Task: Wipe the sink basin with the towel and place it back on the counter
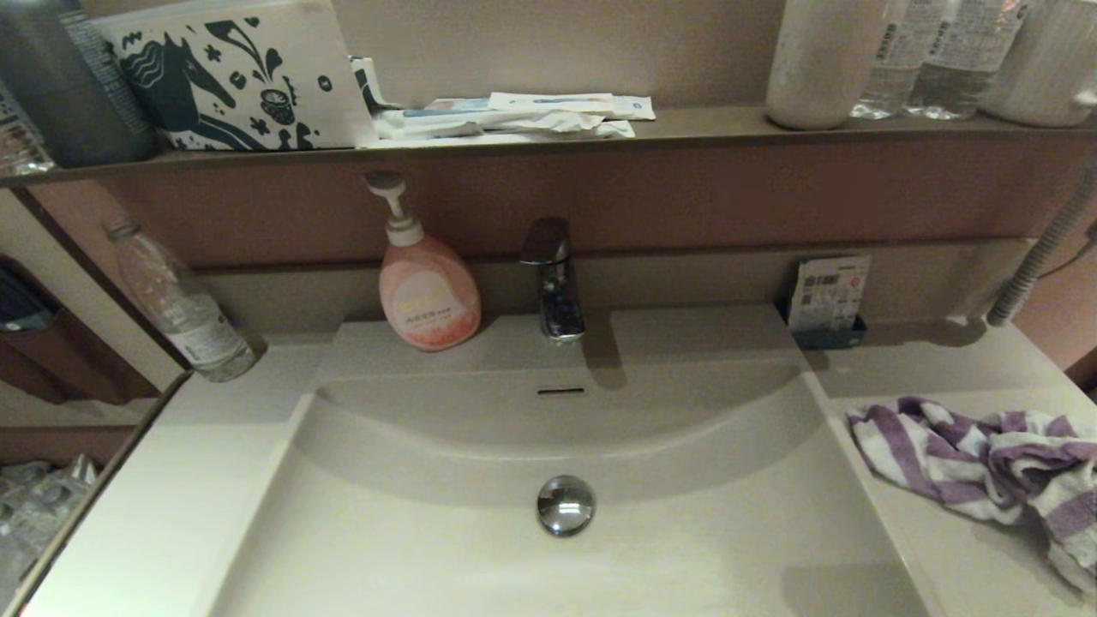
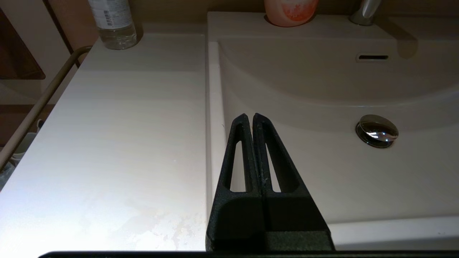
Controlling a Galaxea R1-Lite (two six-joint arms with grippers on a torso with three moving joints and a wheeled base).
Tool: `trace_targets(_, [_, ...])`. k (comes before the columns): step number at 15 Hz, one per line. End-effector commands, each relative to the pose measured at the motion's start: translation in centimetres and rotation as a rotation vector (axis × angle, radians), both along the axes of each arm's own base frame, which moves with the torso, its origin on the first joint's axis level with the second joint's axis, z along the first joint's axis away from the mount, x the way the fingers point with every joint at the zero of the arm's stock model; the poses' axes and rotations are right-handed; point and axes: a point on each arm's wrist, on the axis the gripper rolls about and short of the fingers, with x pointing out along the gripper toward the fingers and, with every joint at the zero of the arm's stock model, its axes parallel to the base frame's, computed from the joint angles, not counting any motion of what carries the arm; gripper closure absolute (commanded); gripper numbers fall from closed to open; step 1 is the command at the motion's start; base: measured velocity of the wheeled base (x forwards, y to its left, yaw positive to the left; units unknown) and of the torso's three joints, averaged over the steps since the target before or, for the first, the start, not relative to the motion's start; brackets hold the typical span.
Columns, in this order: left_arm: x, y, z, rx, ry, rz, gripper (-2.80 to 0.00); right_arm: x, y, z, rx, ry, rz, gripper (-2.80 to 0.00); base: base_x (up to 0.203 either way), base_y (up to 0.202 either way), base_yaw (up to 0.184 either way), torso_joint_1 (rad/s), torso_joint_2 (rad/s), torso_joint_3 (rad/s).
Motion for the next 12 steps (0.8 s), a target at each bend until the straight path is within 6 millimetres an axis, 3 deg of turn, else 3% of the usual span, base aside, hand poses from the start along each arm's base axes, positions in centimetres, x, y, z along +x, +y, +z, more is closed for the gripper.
trace_targets(1, [0.00, 0.00, 0.01, -0.001, -0.001, 0.001, 0.00, 0.00, -0.01, 0.00, 0.004, -0.001, -0.003, 0.00, 0.000, 0.000, 0.000, 0.000, 0.00, 0.000])
trace_targets(12, [0.00, 0.00, 0.01, -0.001, -0.001, 0.001, 0.00, 0.00, -0.02, 0.00, 0.010, -0.001, -0.008, 0.00, 0.000, 0.000, 0.000, 0.000, 0.00, 0.000])
